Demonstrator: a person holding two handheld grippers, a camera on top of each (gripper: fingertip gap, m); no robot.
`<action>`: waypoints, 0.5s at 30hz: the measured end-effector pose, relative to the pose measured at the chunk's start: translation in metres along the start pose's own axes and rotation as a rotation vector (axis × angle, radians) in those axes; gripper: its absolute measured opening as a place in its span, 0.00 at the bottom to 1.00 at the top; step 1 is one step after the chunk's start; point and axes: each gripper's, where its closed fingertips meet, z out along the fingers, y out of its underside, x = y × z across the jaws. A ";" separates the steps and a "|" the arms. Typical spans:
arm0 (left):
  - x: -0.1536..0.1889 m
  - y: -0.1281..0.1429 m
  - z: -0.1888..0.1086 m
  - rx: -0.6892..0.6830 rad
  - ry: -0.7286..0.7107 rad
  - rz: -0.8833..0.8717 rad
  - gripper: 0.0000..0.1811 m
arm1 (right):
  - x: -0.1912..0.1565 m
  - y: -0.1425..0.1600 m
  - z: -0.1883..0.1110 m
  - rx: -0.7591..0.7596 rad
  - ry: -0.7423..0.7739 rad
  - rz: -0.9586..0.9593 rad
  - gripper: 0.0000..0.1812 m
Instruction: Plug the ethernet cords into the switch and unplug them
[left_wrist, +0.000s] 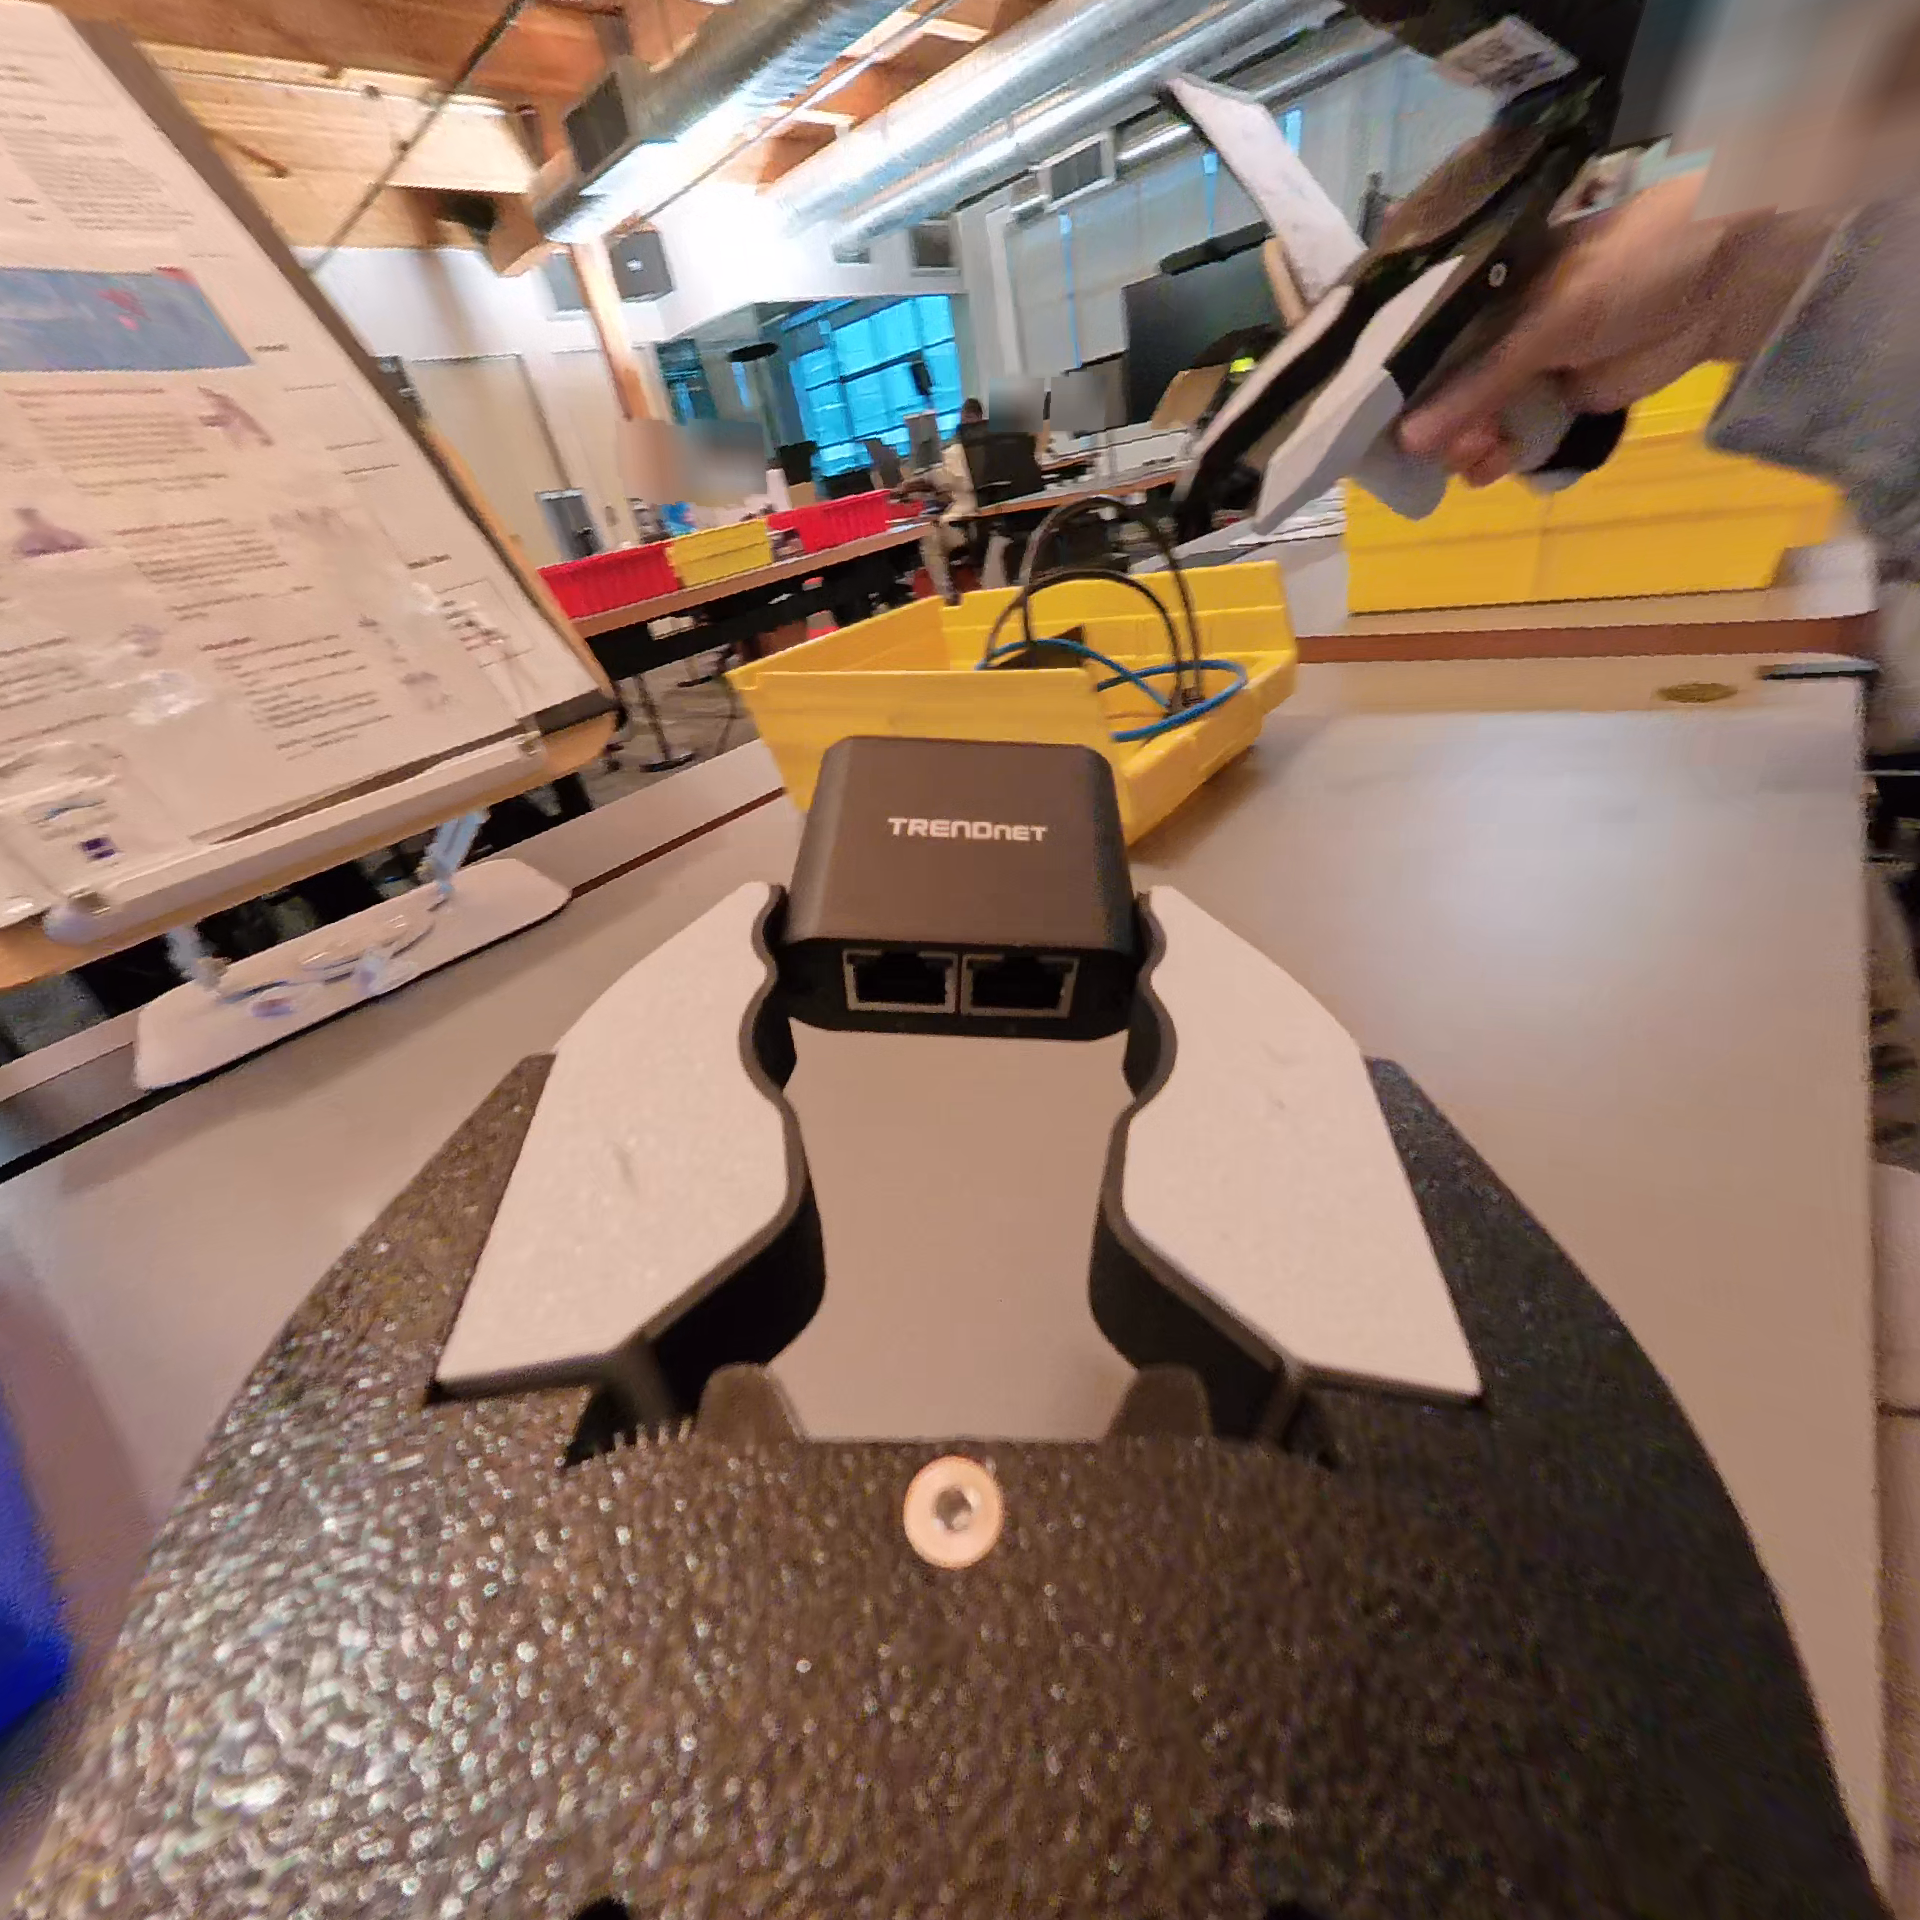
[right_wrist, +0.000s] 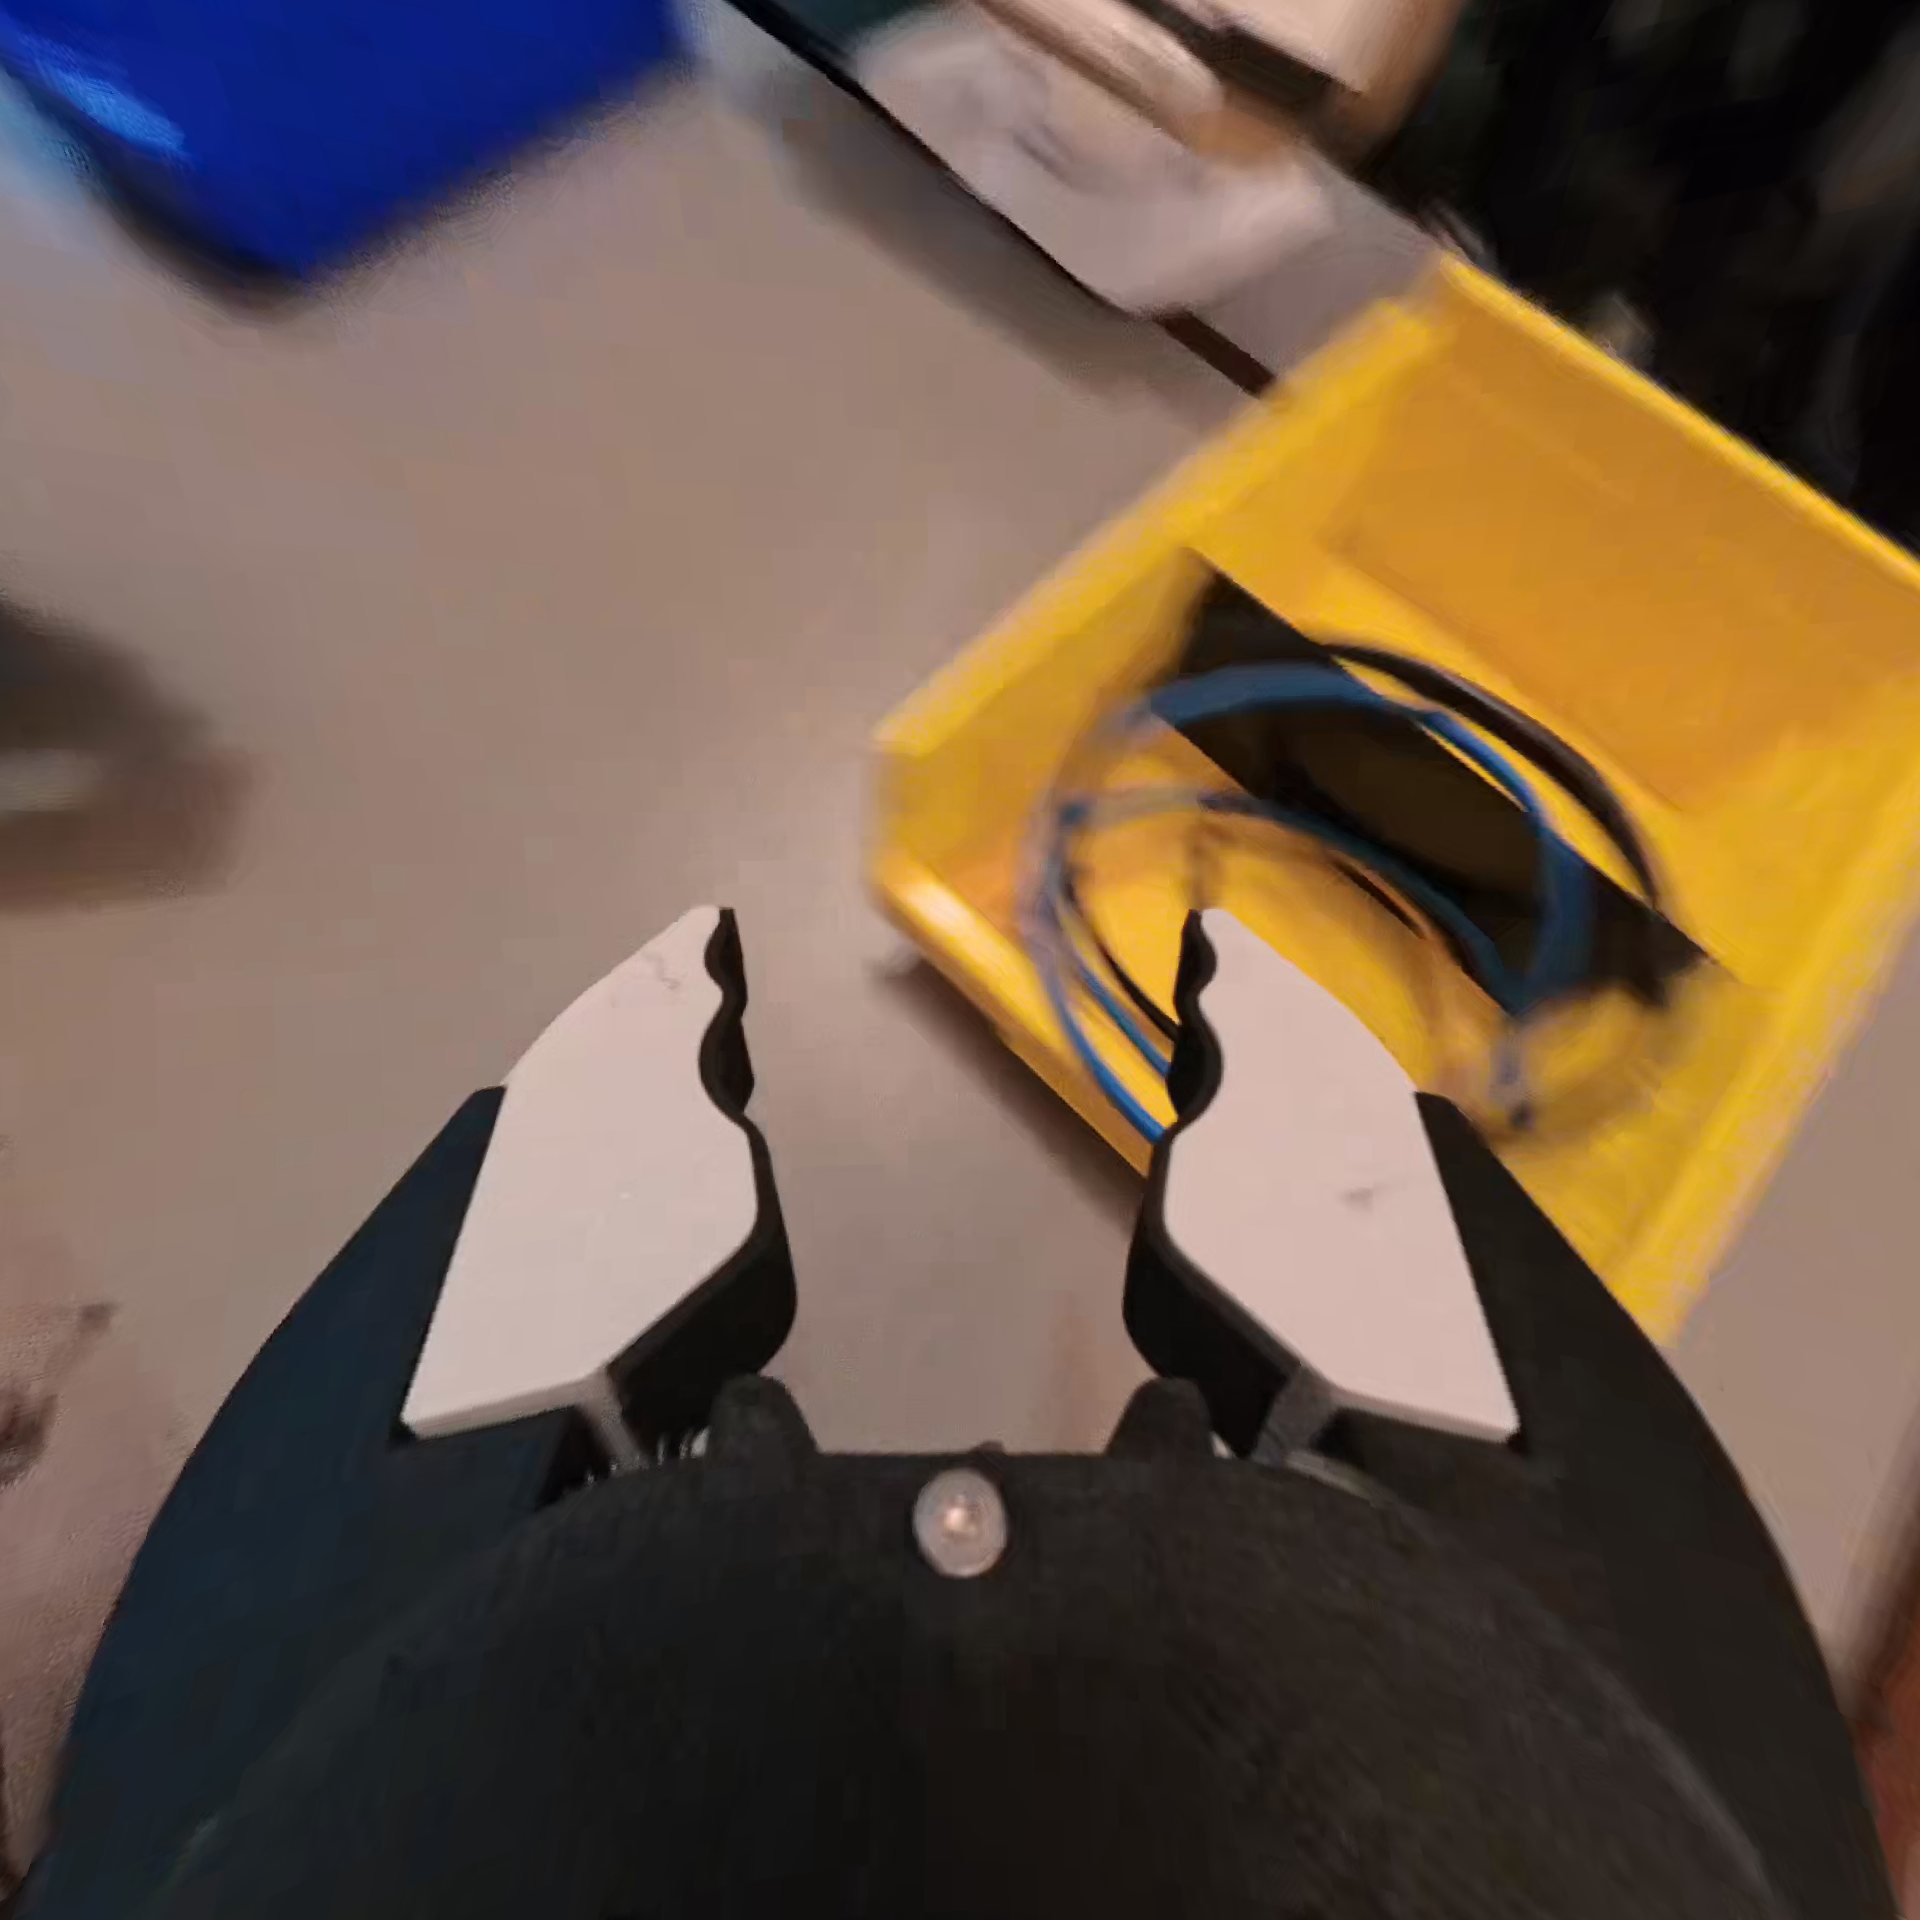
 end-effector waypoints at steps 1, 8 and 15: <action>0.007 -0.001 0.002 -0.002 0.046 0.000 0.34 | -0.036 -0.013 0.007 0.079 -0.104 -0.059 0.45; 0.055 -0.006 -0.005 -0.024 0.399 -0.064 0.34 | -0.218 -0.048 0.030 0.556 -0.589 -0.429 0.45; 0.067 -0.013 -0.013 -0.021 0.496 -0.063 0.34 | -0.262 -0.048 0.030 0.600 -0.747 -0.513 0.36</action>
